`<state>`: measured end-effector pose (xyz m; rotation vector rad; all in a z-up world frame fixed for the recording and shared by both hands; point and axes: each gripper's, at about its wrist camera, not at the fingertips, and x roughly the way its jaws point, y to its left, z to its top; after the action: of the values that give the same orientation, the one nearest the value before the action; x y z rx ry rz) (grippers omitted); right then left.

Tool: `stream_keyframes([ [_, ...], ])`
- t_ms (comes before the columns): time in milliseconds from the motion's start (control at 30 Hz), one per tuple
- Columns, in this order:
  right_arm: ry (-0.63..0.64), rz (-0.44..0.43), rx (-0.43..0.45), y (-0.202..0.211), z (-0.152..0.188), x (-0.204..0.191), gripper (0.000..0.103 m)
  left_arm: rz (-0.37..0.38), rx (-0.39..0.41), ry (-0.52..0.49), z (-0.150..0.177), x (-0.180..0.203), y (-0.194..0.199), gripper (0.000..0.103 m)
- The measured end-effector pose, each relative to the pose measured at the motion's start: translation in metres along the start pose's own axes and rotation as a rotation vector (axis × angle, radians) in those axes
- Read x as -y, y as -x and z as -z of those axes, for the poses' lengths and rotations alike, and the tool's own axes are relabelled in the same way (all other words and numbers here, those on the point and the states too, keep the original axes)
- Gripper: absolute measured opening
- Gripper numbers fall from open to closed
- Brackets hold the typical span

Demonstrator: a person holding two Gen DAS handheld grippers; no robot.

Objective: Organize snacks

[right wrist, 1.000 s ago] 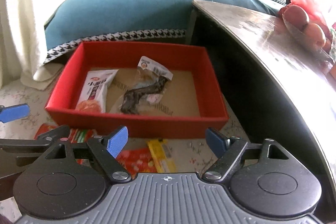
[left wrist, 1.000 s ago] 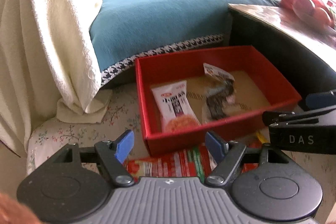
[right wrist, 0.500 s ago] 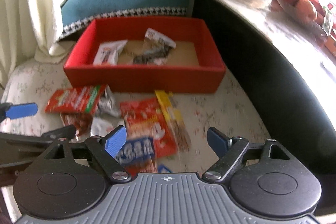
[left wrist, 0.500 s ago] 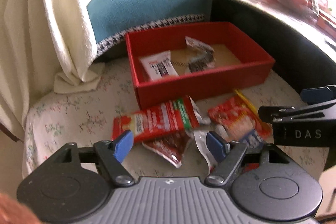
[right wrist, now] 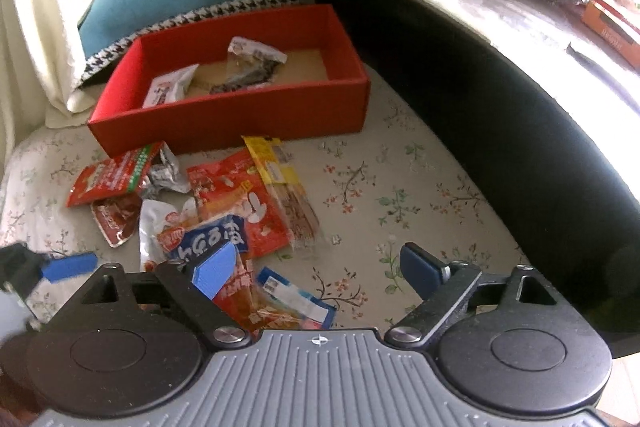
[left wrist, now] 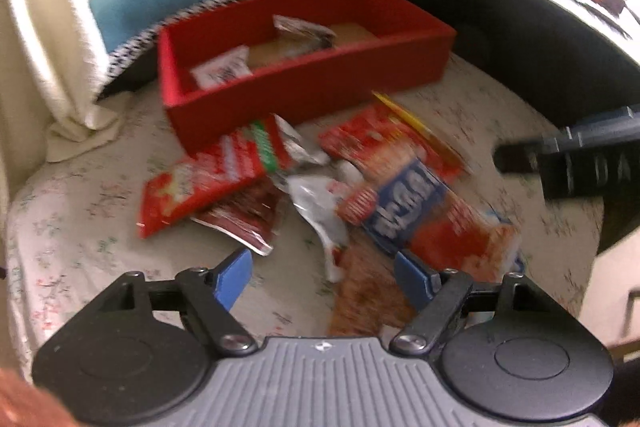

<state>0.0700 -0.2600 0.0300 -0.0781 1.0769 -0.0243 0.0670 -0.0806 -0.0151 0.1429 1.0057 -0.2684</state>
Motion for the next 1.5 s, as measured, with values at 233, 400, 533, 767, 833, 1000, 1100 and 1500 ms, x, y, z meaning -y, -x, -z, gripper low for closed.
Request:
stream_keyframes([
  [233,0.072,-0.065,-0.075,-0.027,-0.005,-0.023,0.093,0.022,-0.077,-0.058,0.016,0.024,-0.018,0.074],
  [400,0.142,-0.072,-0.142,-0.048,-0.004,-0.046,0.094,0.018,-0.090,-0.055,0.021,0.021,-0.014,0.076],
  [533,0.215,-0.065,-0.185,-0.063,0.004,-0.062,0.099,0.026,-0.104,-0.065,0.029,0.014,-0.010,0.076],
  [767,0.211,-0.127,-0.168,-0.058,0.004,-0.067,0.069,0.026,-0.115,-0.055,0.028,0.005,-0.008,0.076],
  [833,0.204,-0.099,-0.164,-0.056,0.006,-0.058,0.068,0.031,-0.110,-0.049,0.028,0.002,-0.007,0.076],
  [1000,0.114,-0.114,-0.145,-0.042,0.008,-0.027,0.067,0.033,-0.101,-0.034,0.026,-0.001,-0.005,0.076],
  [1100,0.058,-0.108,-0.121,-0.037,0.004,-0.013,0.067,0.037,-0.094,-0.043,0.023,0.003,-0.006,0.076],
  [1500,0.026,-0.116,-0.120,-0.040,0.003,-0.005,0.068,0.036,-0.082,-0.087,0.005,0.030,-0.034,0.084],
])
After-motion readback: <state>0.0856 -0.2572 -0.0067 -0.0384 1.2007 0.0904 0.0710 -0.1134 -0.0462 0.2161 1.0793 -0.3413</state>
